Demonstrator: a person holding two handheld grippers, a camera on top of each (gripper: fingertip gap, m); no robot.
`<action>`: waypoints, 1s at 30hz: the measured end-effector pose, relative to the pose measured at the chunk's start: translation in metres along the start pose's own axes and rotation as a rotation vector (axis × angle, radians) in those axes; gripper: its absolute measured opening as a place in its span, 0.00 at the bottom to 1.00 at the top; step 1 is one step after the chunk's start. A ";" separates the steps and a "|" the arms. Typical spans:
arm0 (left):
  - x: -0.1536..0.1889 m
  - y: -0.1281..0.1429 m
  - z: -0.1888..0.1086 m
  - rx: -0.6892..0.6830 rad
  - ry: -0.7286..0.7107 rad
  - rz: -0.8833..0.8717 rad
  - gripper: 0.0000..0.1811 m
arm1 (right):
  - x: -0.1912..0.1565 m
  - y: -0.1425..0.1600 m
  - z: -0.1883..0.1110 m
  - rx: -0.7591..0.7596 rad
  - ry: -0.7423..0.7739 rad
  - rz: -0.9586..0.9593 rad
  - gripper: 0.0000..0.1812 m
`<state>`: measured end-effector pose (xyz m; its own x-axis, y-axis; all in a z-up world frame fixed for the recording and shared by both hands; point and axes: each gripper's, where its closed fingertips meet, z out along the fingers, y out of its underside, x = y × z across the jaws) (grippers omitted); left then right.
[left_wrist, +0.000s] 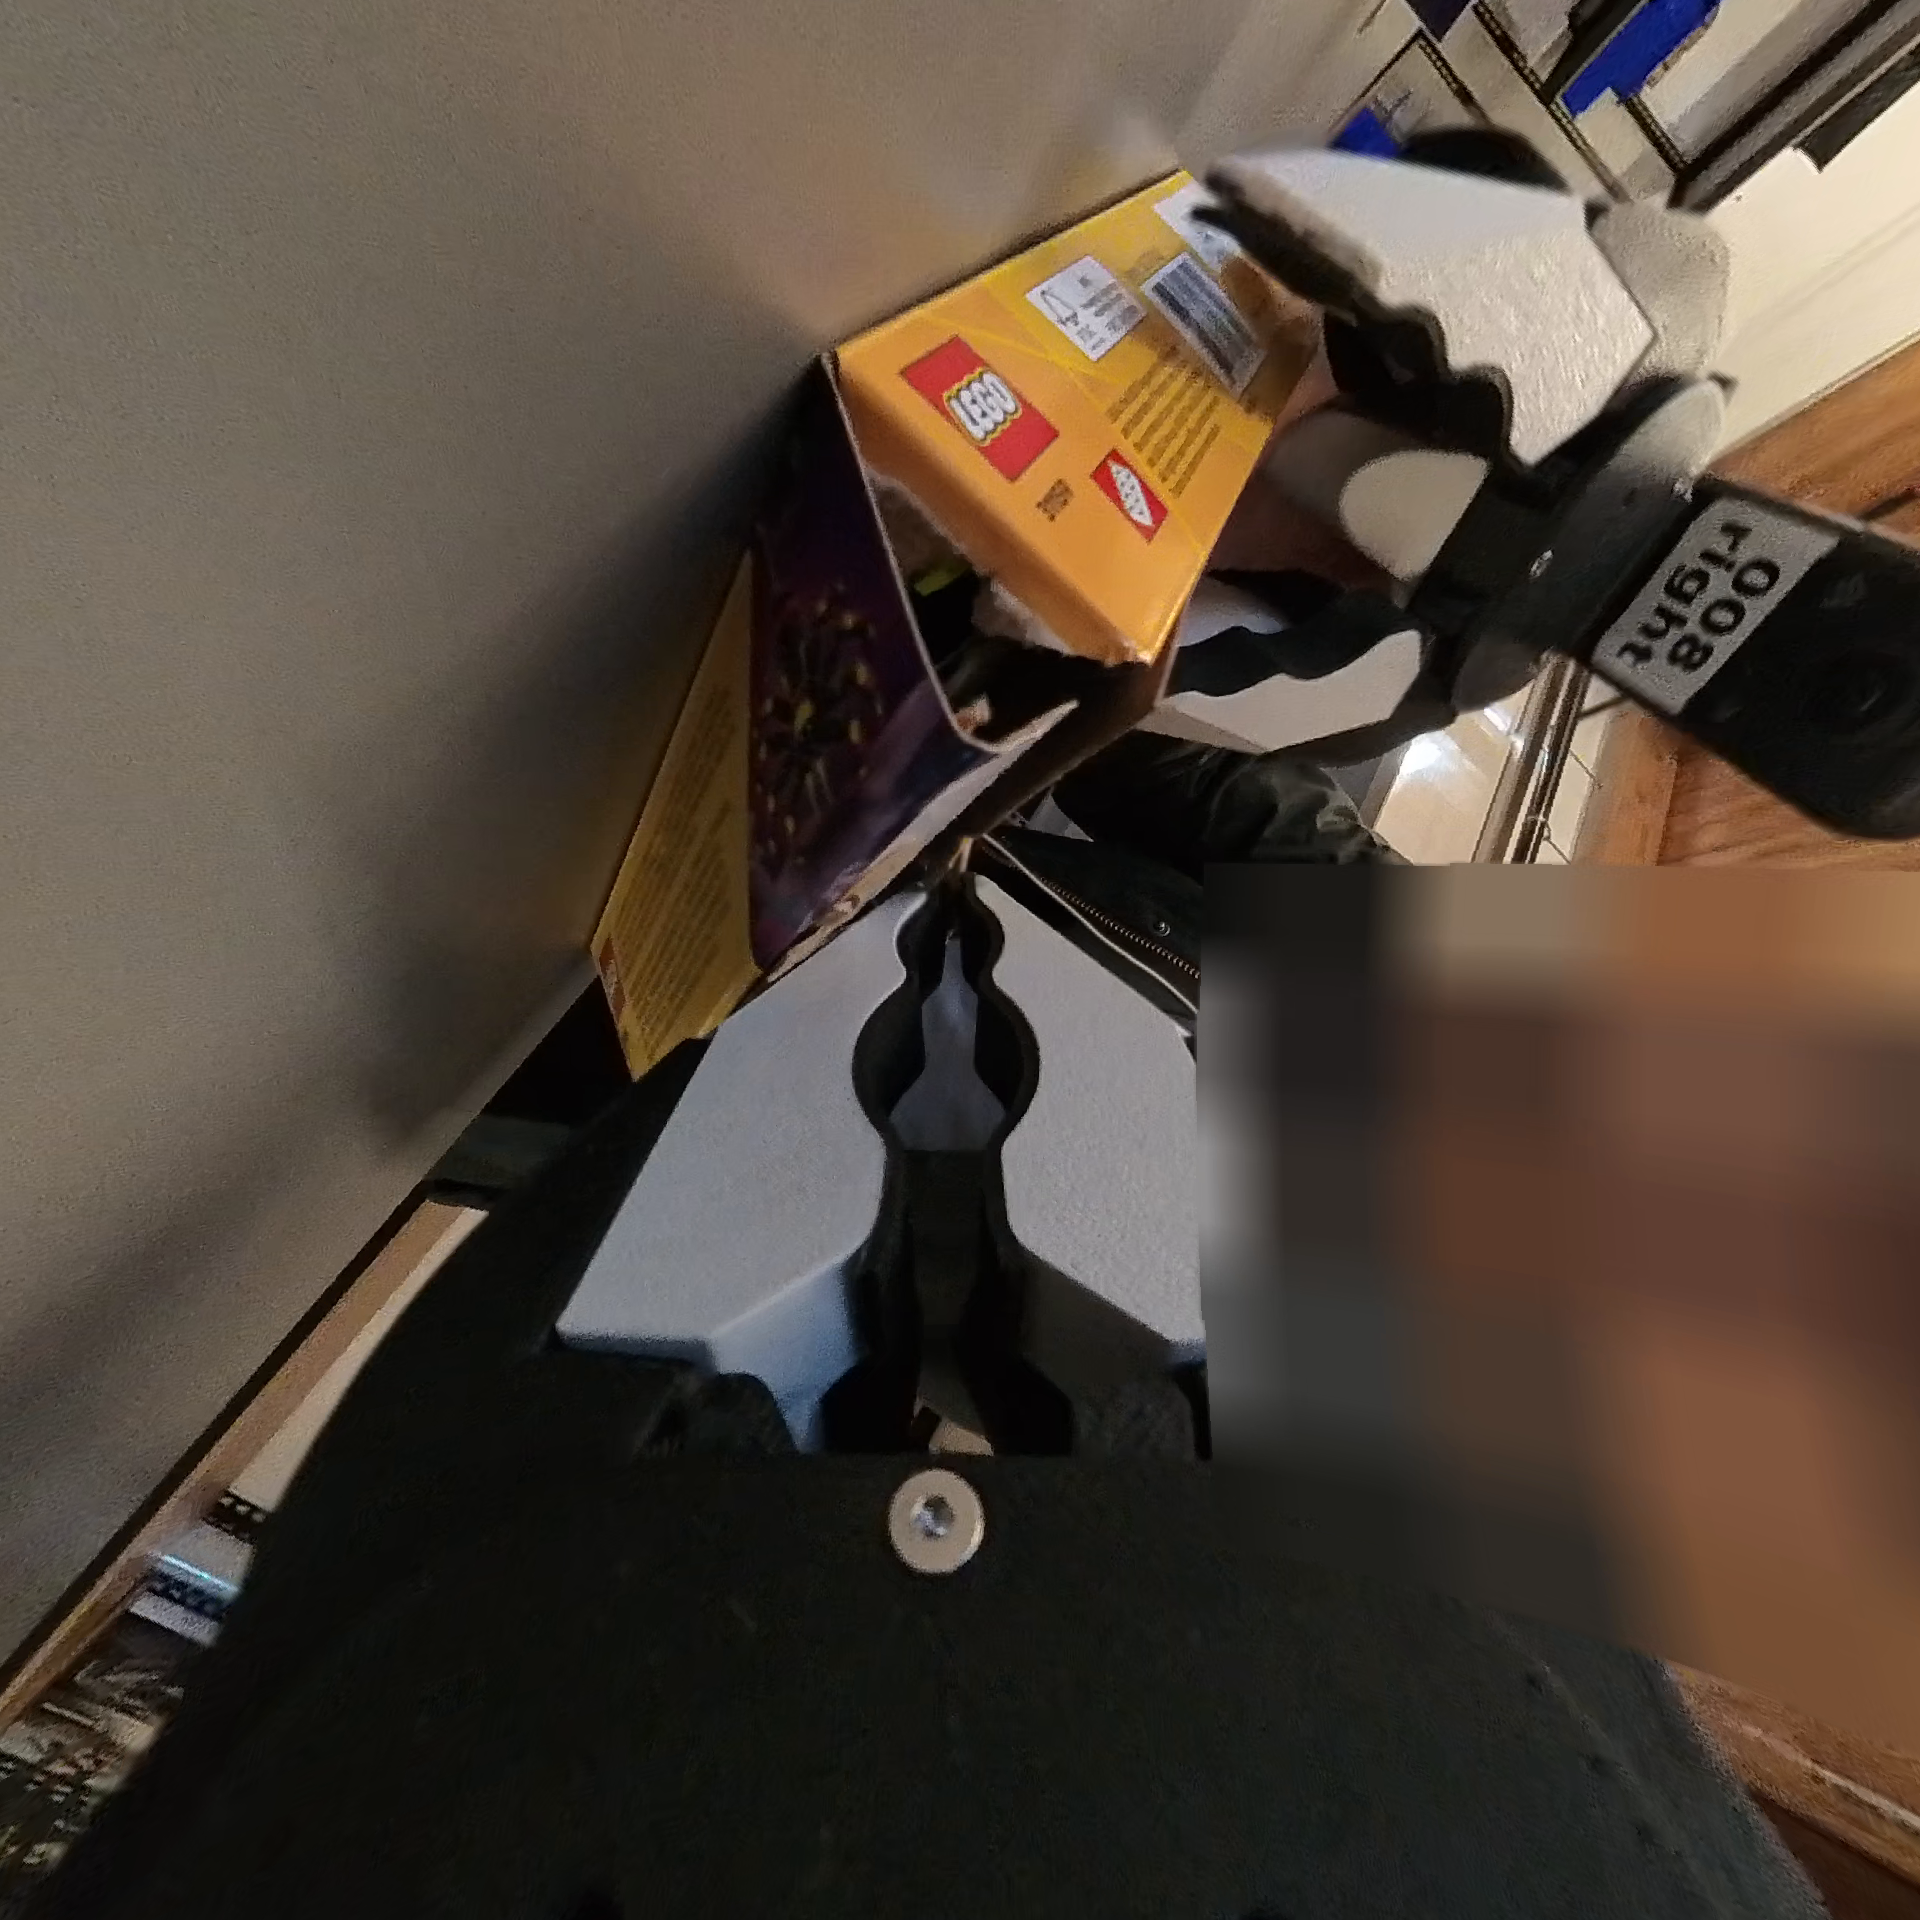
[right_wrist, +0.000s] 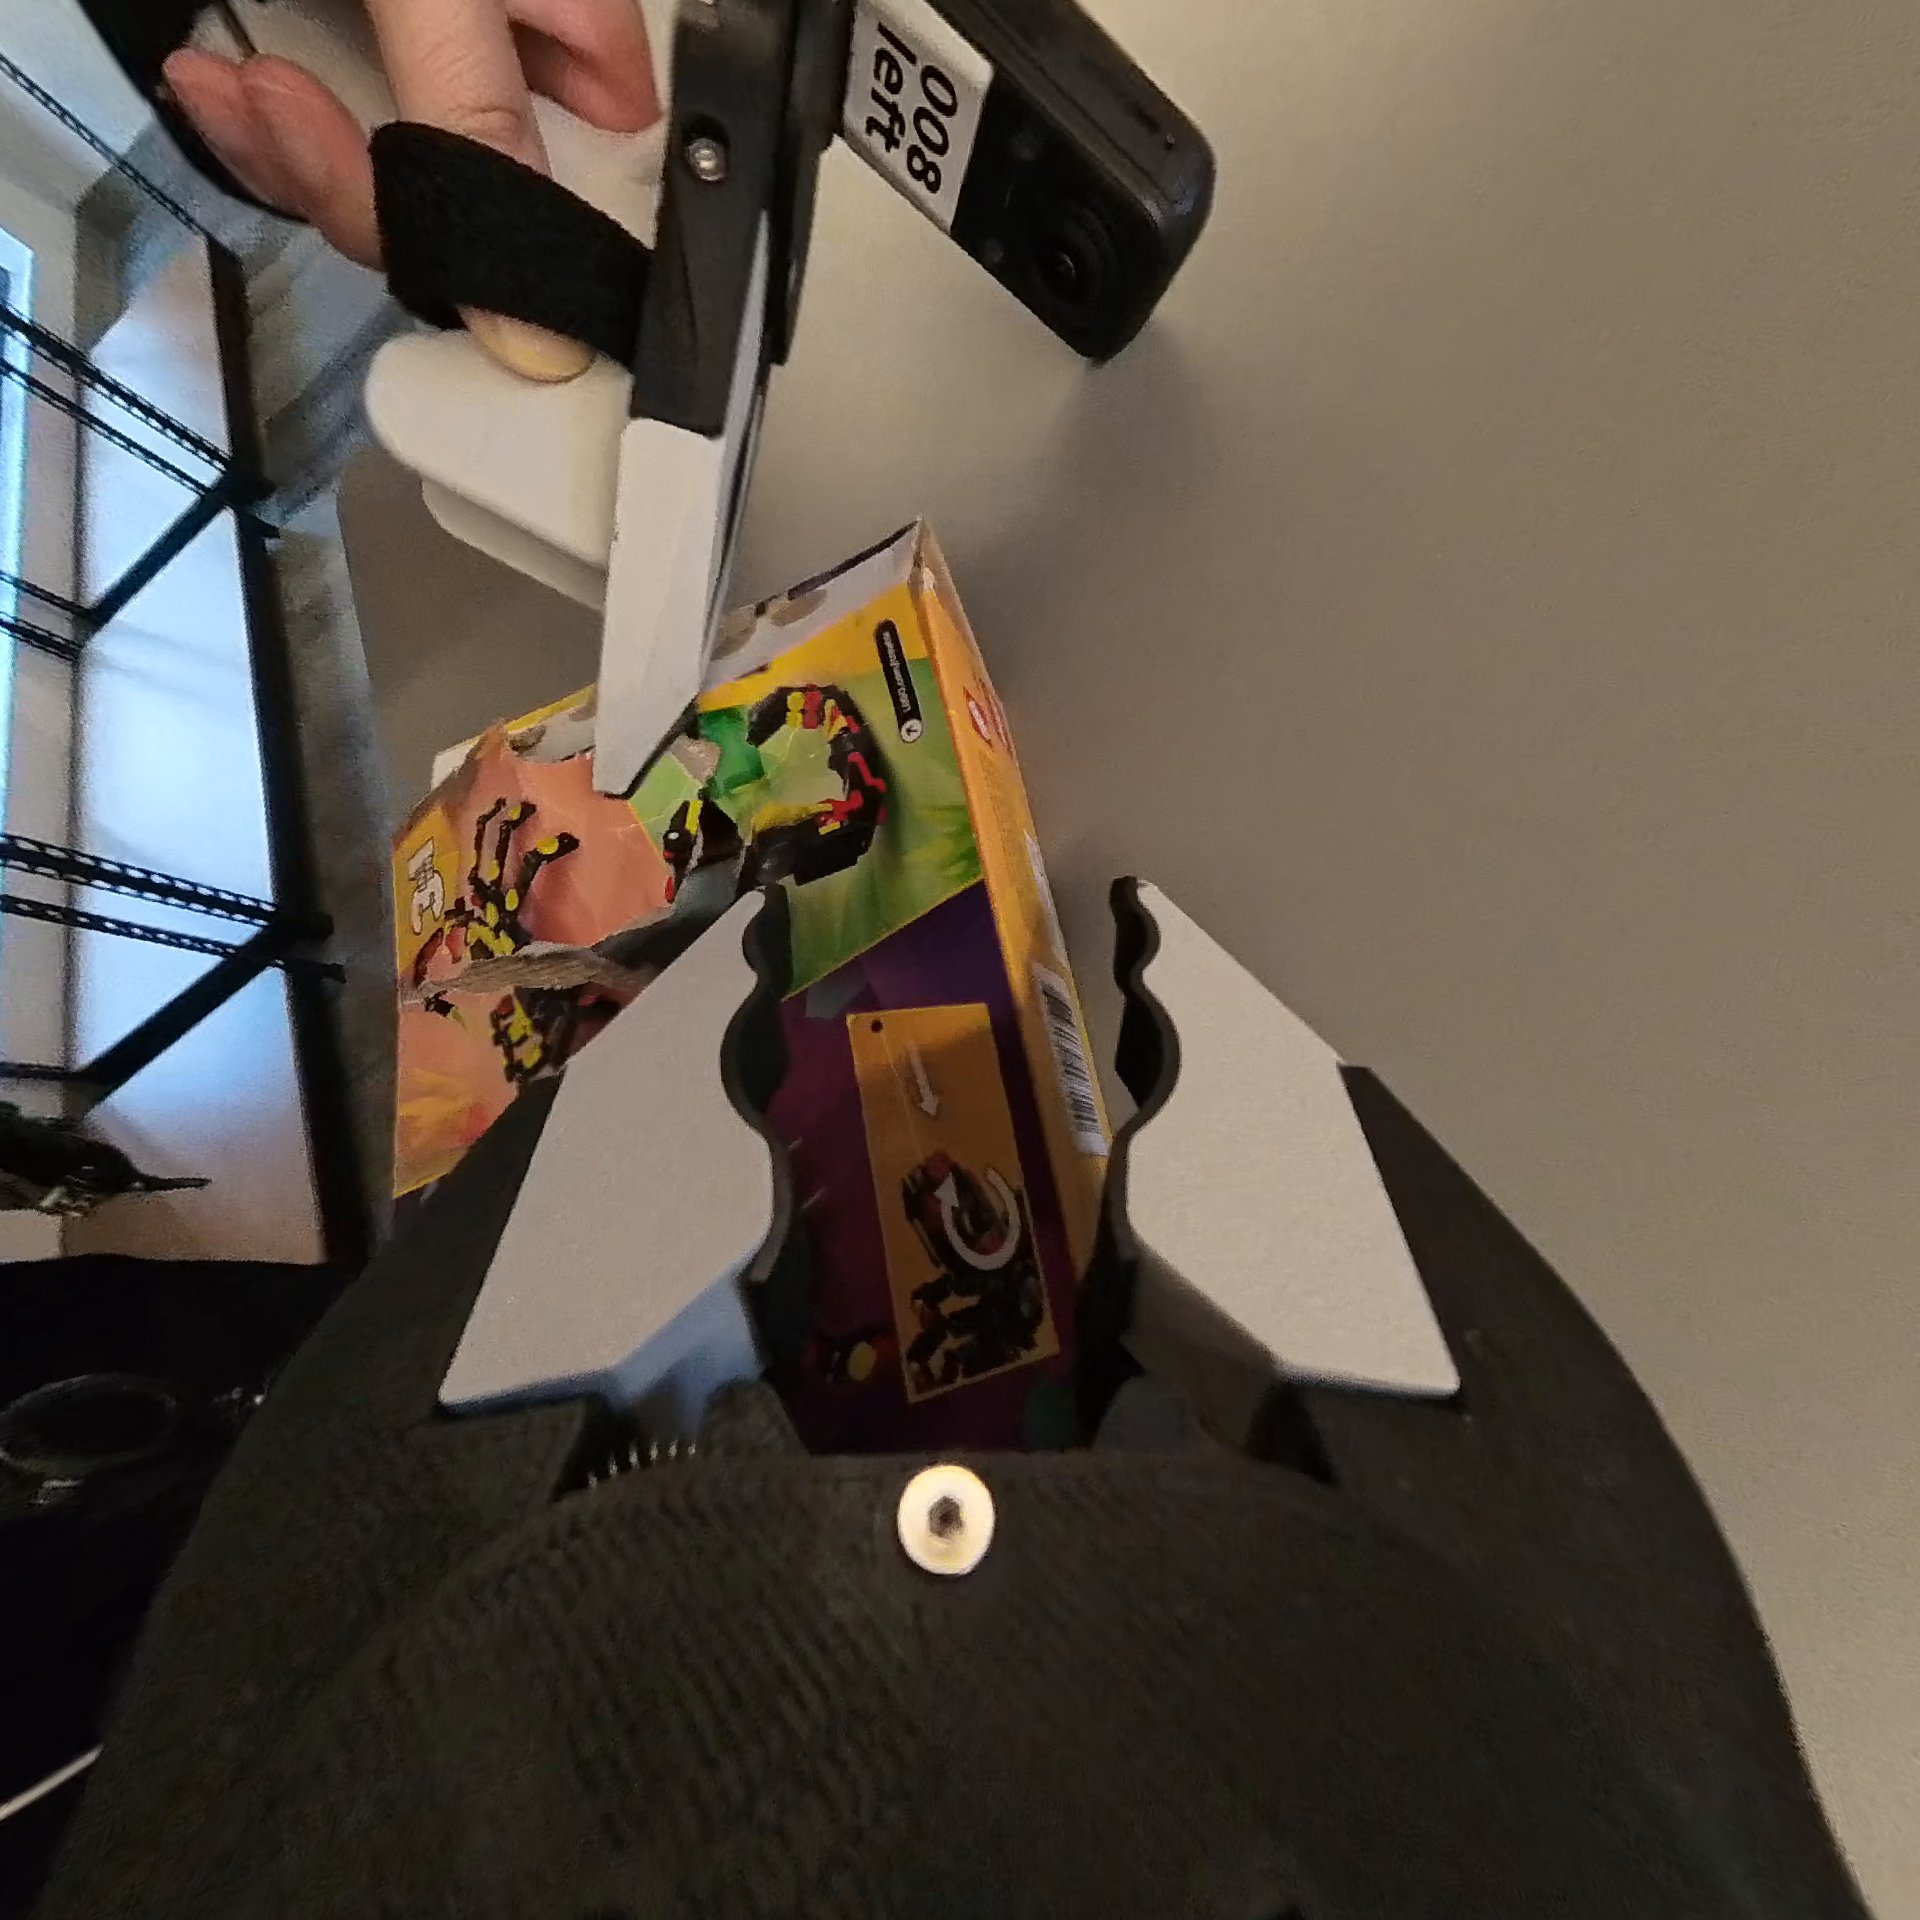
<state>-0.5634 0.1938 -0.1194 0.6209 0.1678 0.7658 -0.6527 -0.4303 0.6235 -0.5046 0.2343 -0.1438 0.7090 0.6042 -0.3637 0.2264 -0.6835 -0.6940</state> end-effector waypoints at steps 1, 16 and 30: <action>-0.001 0.000 0.000 0.006 -0.011 -0.014 0.00 | -0.001 0.000 0.000 0.000 0.006 -0.017 0.33; 0.006 0.007 0.008 0.046 -0.081 0.177 0.00 | -0.024 -0.018 -0.004 0.036 0.091 -0.256 0.35; 0.007 0.023 0.008 0.050 -0.133 0.360 0.00 | -0.043 -0.033 -0.001 0.073 -0.057 -0.317 0.35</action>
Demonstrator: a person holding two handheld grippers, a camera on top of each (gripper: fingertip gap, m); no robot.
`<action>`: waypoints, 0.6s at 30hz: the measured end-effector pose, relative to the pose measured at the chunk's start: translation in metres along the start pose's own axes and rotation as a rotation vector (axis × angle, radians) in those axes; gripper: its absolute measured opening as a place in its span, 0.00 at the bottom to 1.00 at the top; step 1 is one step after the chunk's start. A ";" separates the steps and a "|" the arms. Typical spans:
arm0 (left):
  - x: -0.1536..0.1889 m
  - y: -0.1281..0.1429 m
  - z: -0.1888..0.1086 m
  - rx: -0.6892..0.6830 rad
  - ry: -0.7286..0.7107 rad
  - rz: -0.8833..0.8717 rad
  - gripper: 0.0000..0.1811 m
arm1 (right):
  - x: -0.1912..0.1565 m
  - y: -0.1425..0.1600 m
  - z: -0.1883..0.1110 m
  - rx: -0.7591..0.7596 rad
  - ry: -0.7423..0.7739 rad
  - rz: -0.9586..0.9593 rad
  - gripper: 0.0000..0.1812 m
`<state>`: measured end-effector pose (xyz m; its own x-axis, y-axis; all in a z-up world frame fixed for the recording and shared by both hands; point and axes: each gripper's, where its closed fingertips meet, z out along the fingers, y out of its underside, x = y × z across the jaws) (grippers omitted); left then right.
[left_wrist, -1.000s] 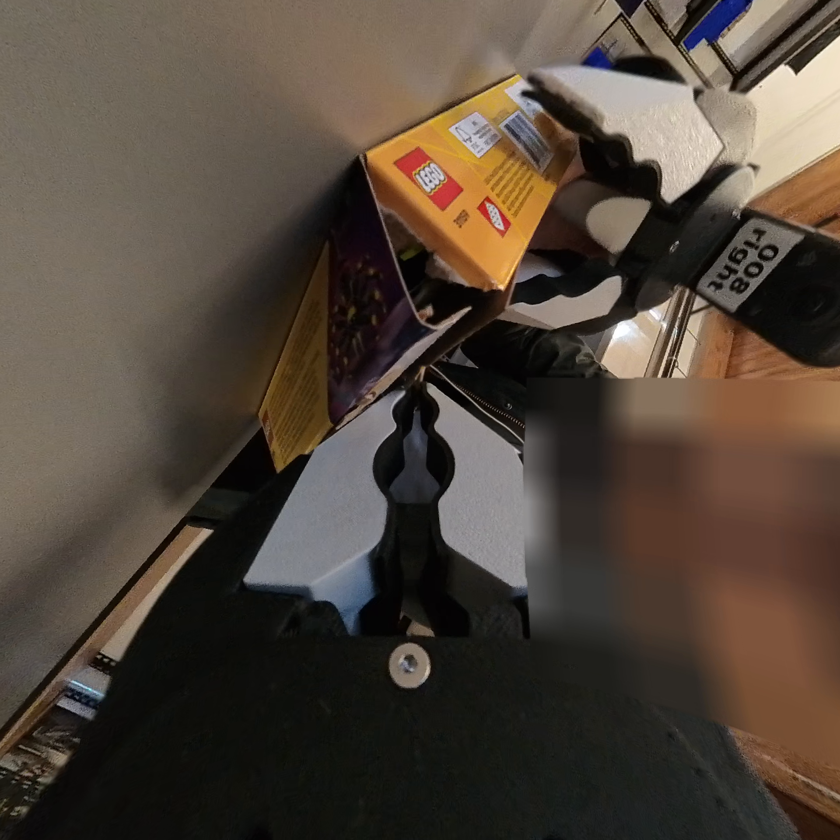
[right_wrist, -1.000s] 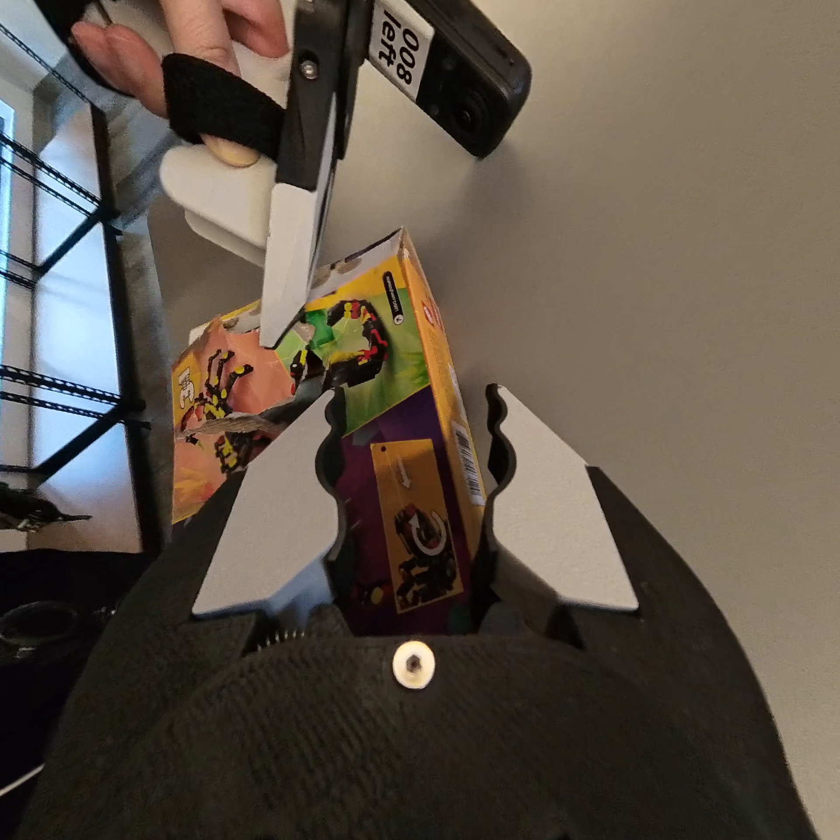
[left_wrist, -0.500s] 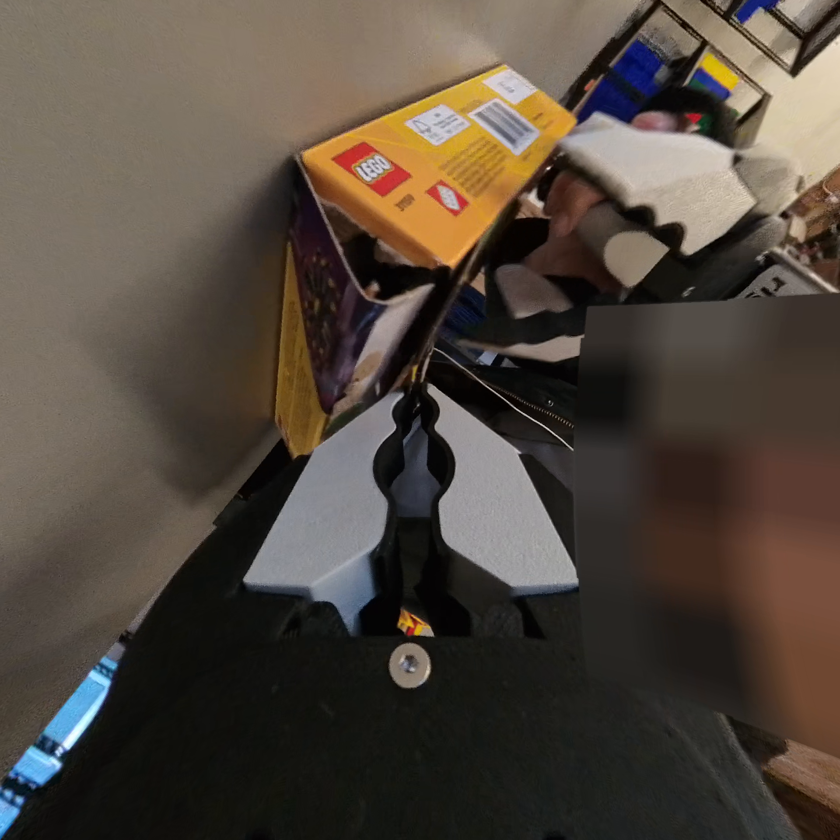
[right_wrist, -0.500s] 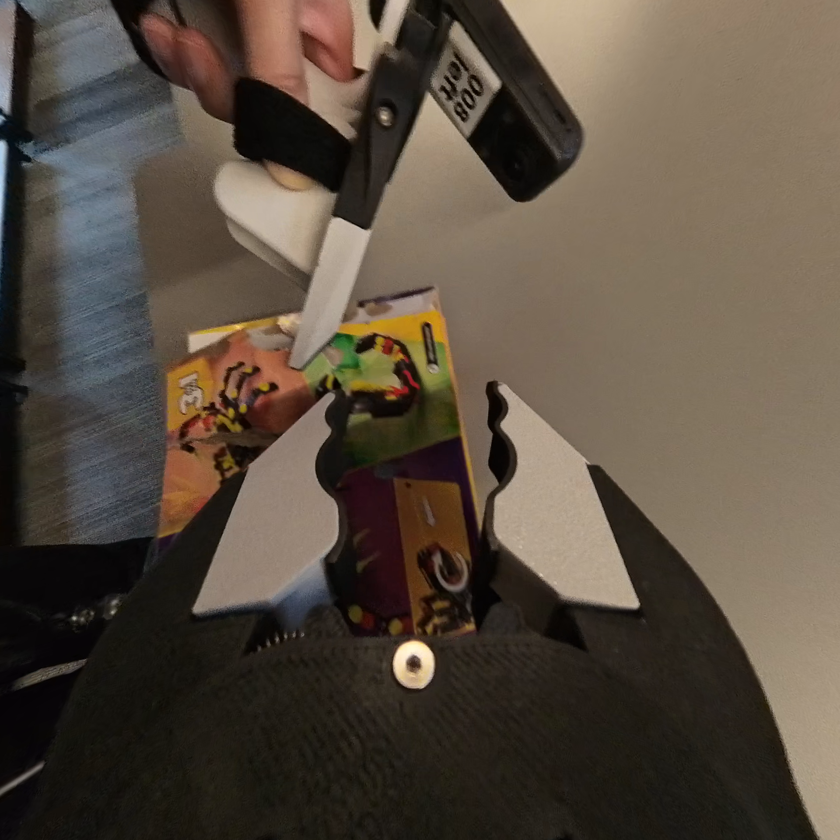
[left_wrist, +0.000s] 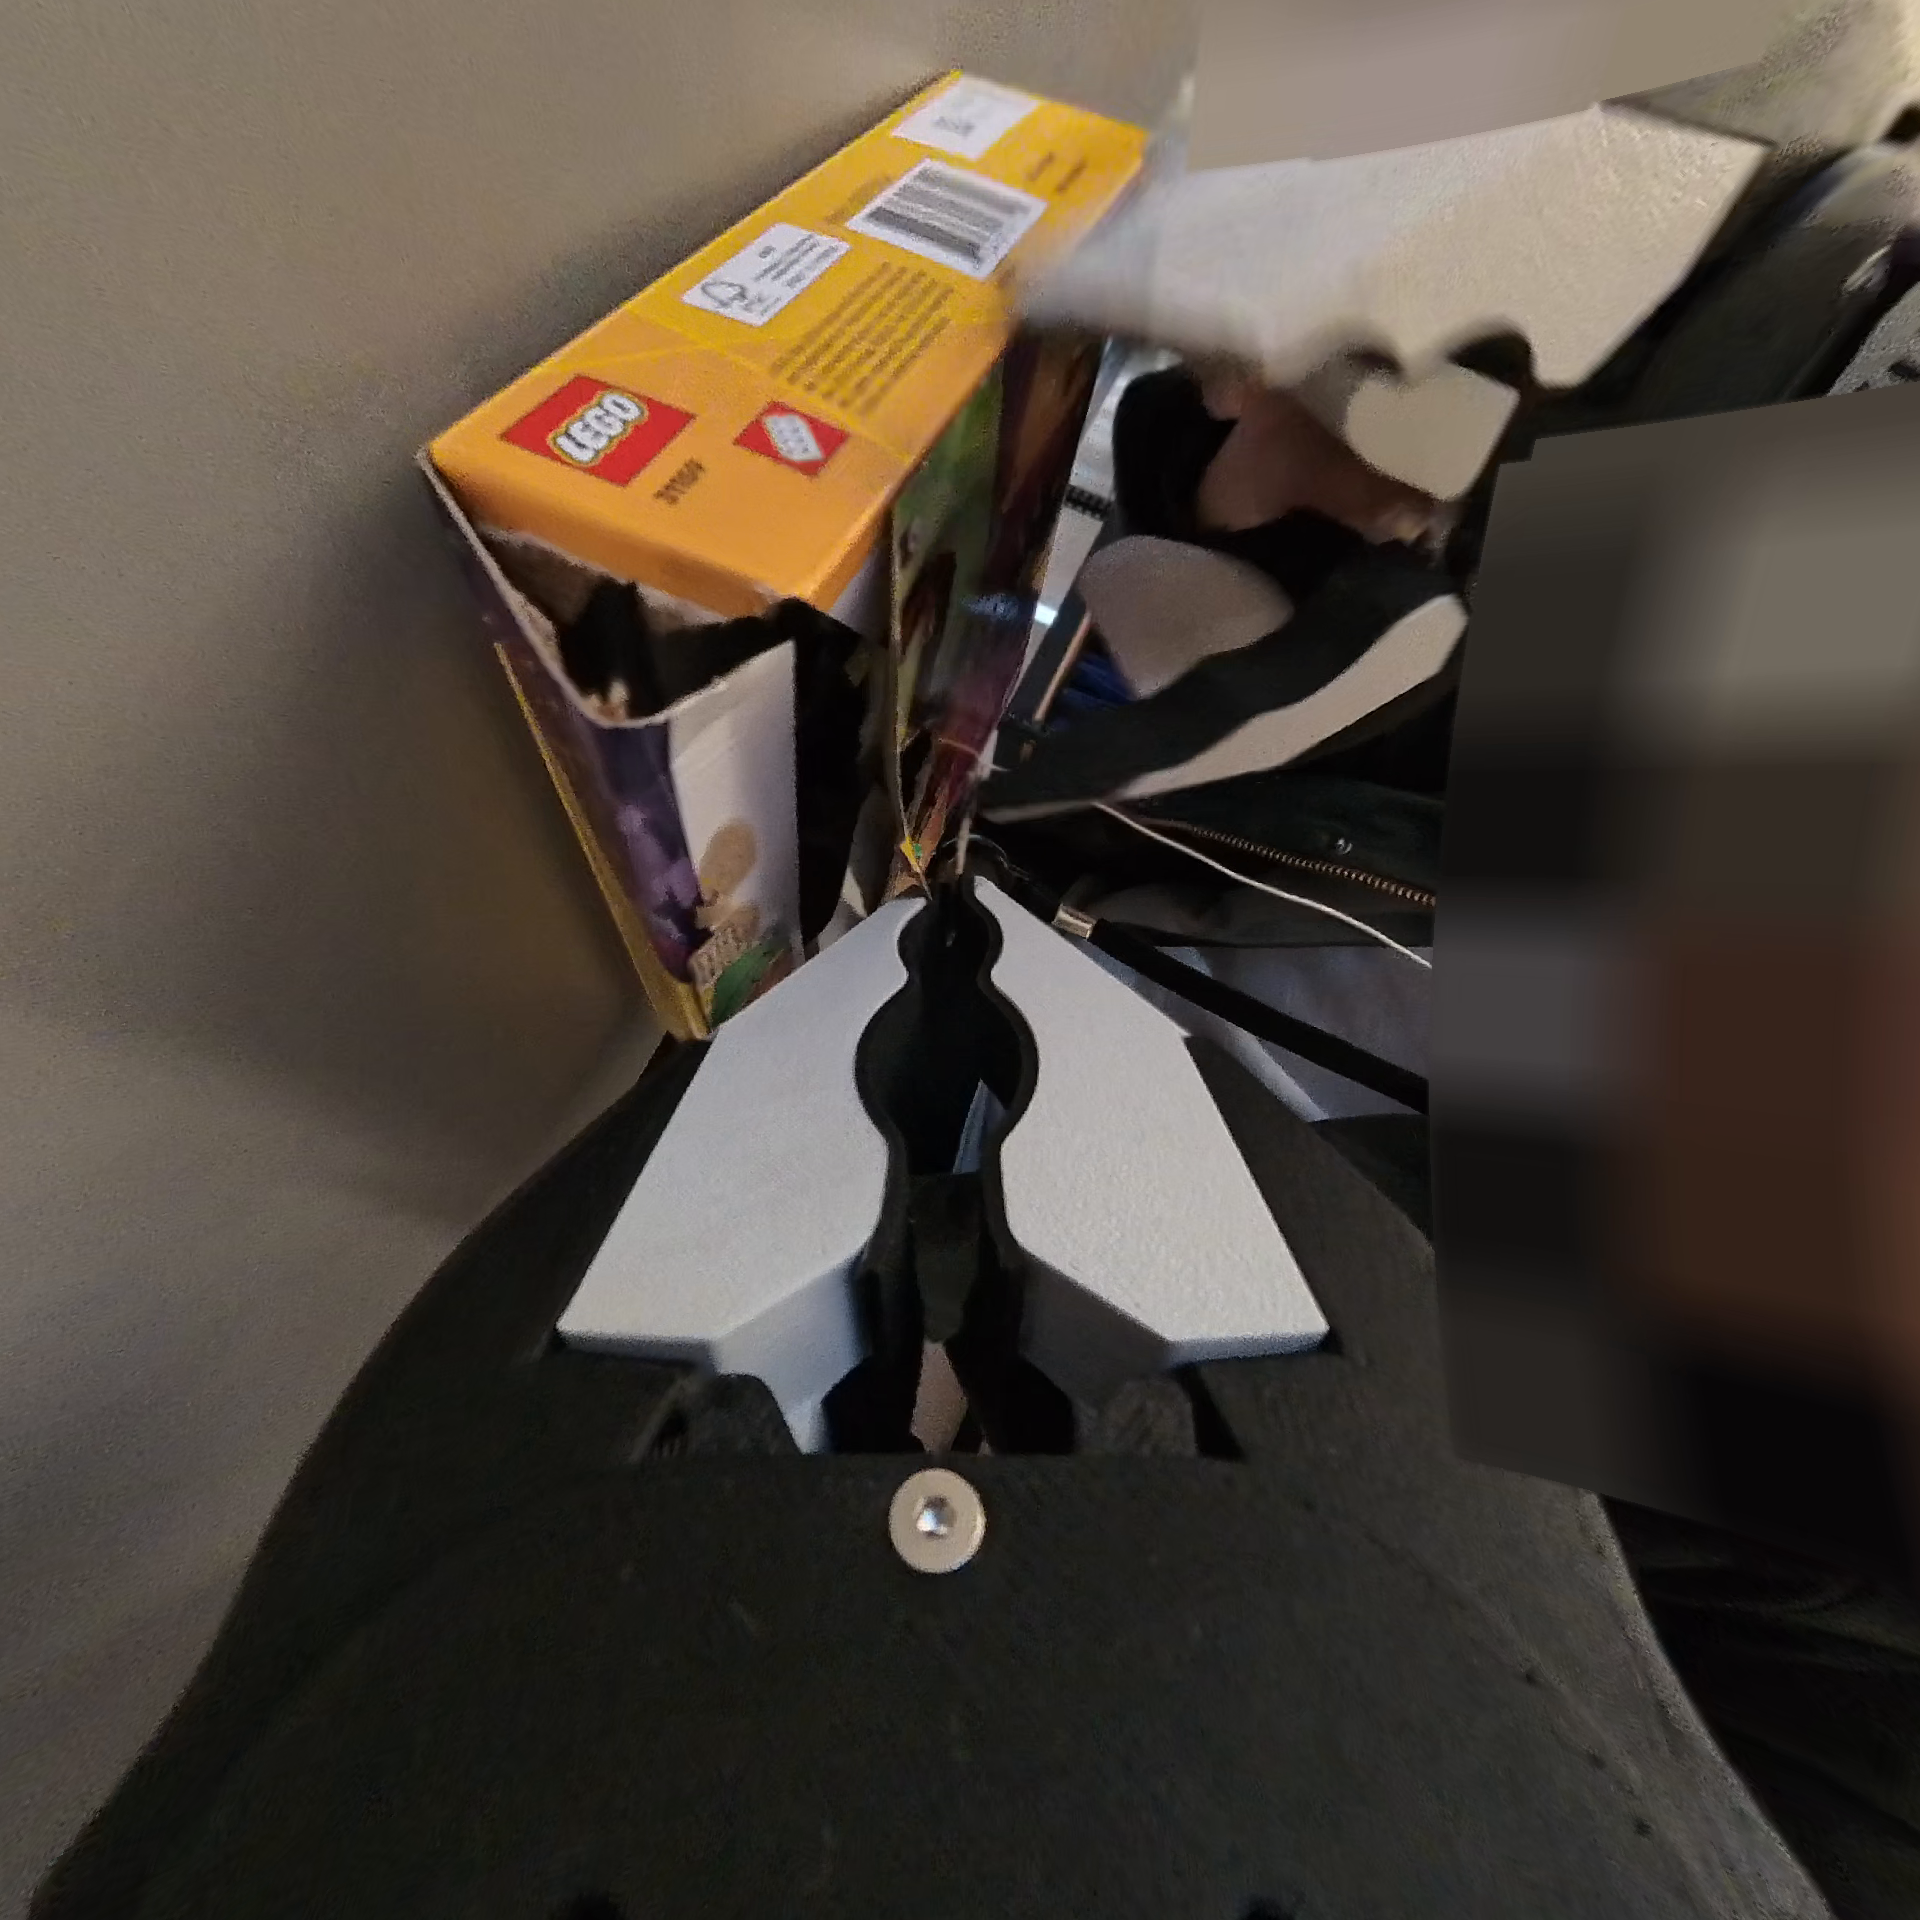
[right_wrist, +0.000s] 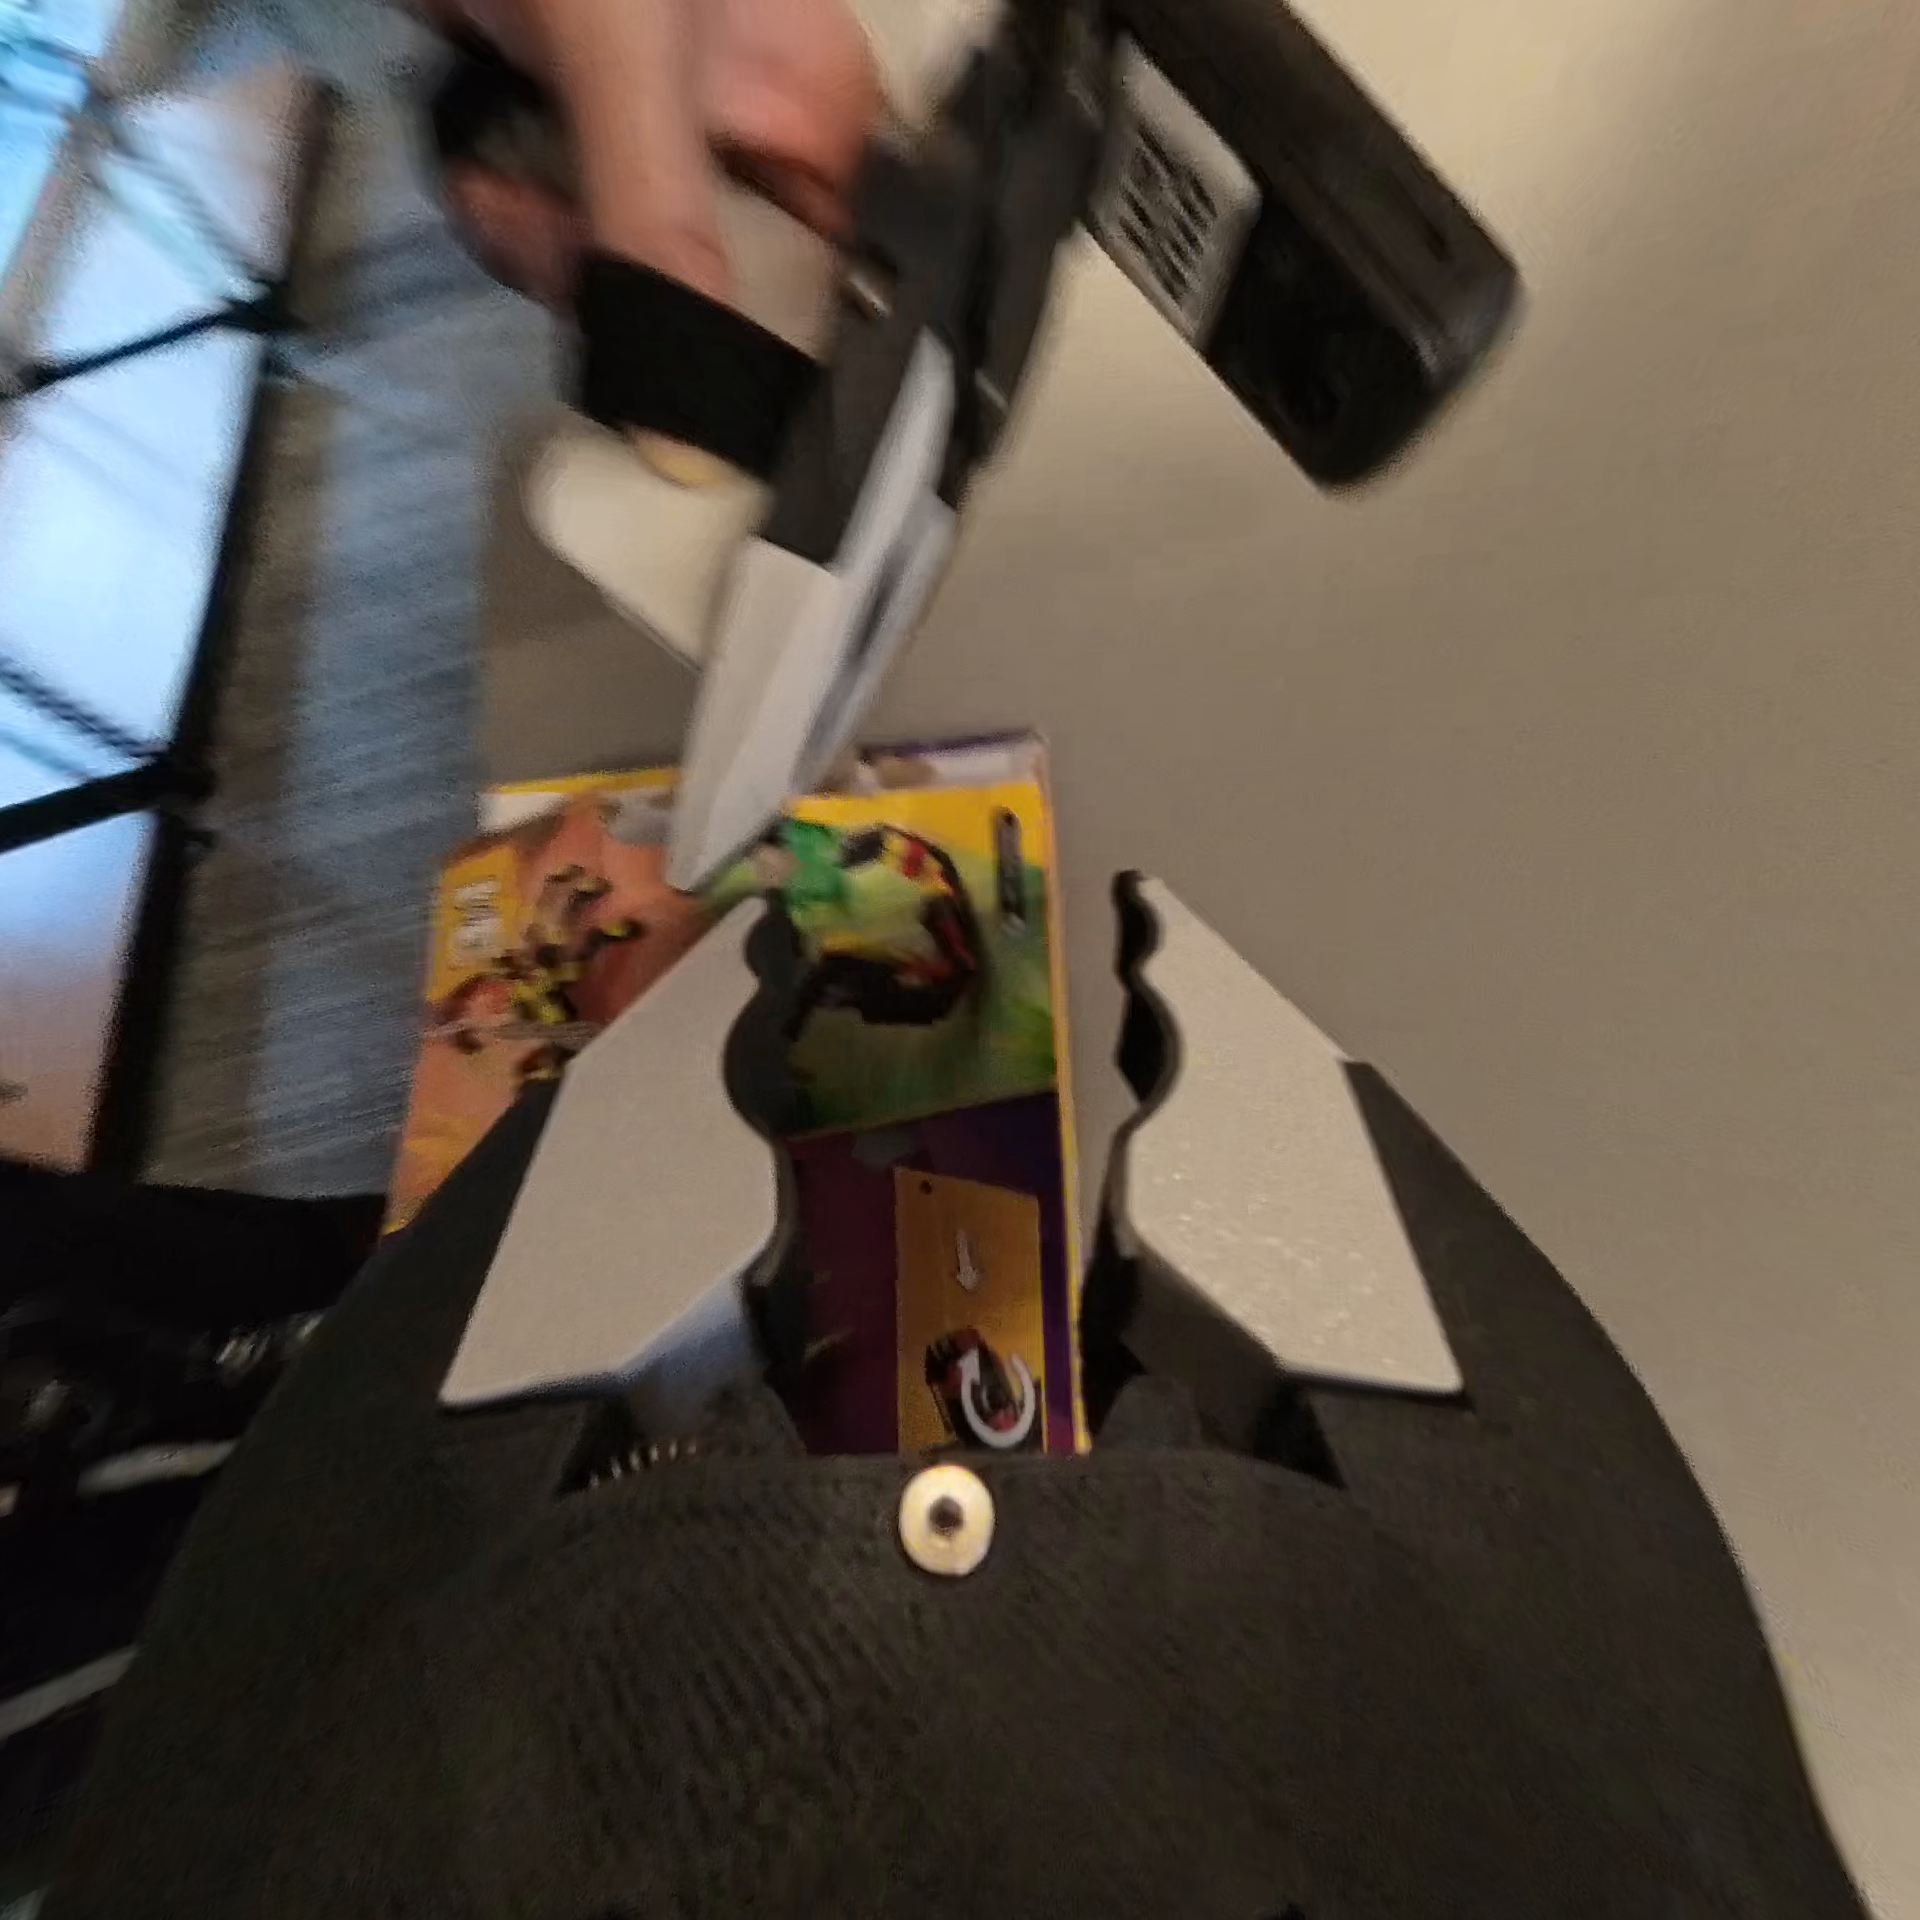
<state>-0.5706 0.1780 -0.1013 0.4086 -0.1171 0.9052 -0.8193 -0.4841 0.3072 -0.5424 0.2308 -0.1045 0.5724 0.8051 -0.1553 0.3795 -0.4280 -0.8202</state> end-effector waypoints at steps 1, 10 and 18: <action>0.001 0.002 0.001 -0.013 -0.001 0.016 0.00 | -0.015 -0.011 -0.005 0.065 -0.125 -0.071 0.25; -0.005 0.008 -0.005 -0.178 -0.074 0.166 0.00 | -0.032 -0.012 -0.002 -0.028 -0.520 -0.448 0.28; -0.004 0.002 -0.007 -0.228 -0.103 0.242 0.00 | -0.033 0.000 0.014 -0.169 -0.578 -0.428 0.23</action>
